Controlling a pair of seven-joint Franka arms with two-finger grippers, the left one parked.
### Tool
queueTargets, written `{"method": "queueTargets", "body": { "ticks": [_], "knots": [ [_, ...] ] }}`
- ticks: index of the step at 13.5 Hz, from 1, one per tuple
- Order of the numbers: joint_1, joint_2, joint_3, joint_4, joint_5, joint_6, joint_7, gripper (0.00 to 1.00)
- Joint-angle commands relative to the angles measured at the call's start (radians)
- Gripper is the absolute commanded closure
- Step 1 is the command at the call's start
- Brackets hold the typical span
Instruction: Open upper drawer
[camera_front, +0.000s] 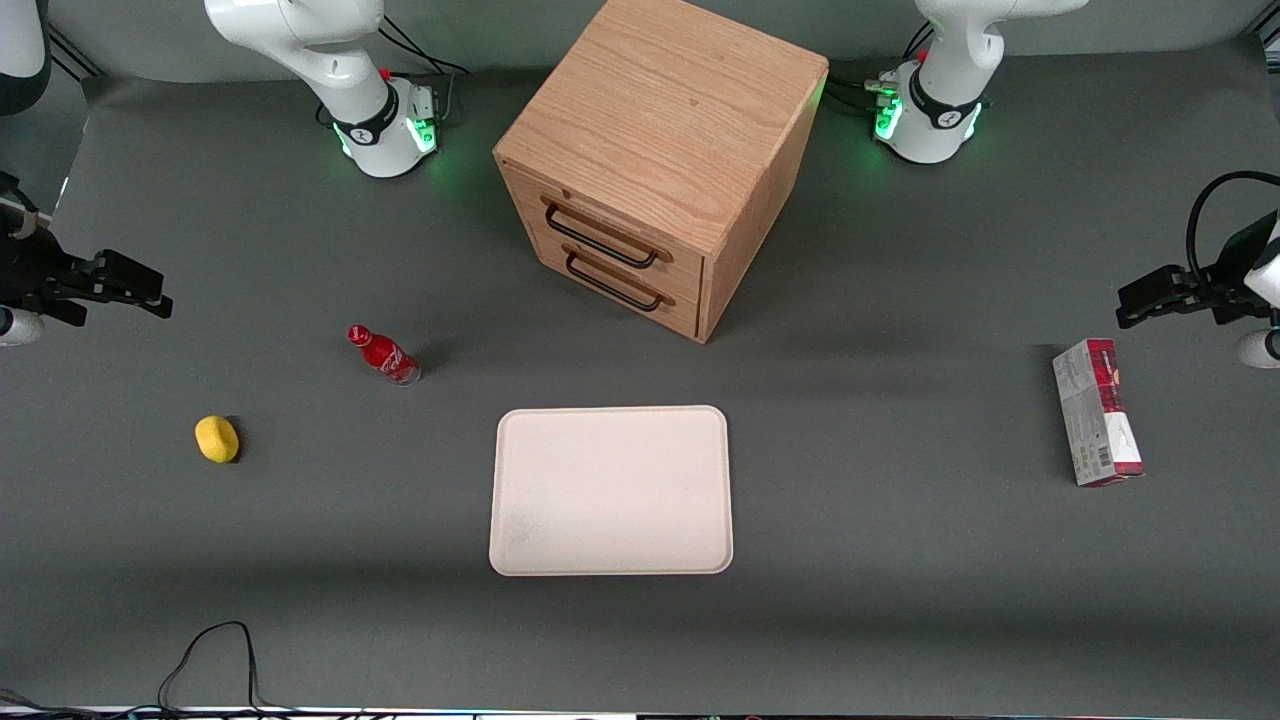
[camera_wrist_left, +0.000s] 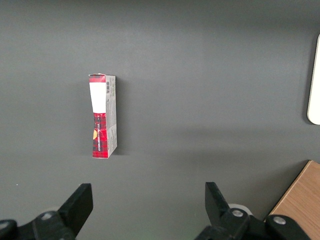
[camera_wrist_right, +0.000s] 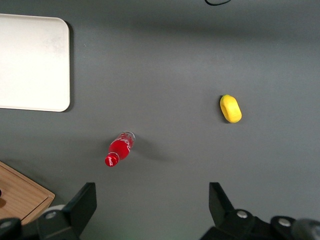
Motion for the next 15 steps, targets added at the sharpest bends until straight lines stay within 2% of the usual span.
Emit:
{"method": "queueTargets", "body": {
  "ticks": [1,7,11,15],
  "knots": [
    [0.003,0.009,-0.007,0.018,-0.004,-0.006,-0.022,0.0],
    [0.006,0.049,-0.007,0.081,-0.002,-0.006,-0.021,0.0],
    [0.015,0.176,0.006,0.22,0.009,-0.005,-0.021,0.0],
    [0.095,0.299,0.009,0.36,0.007,0.001,-0.019,0.0]
  ]
}}
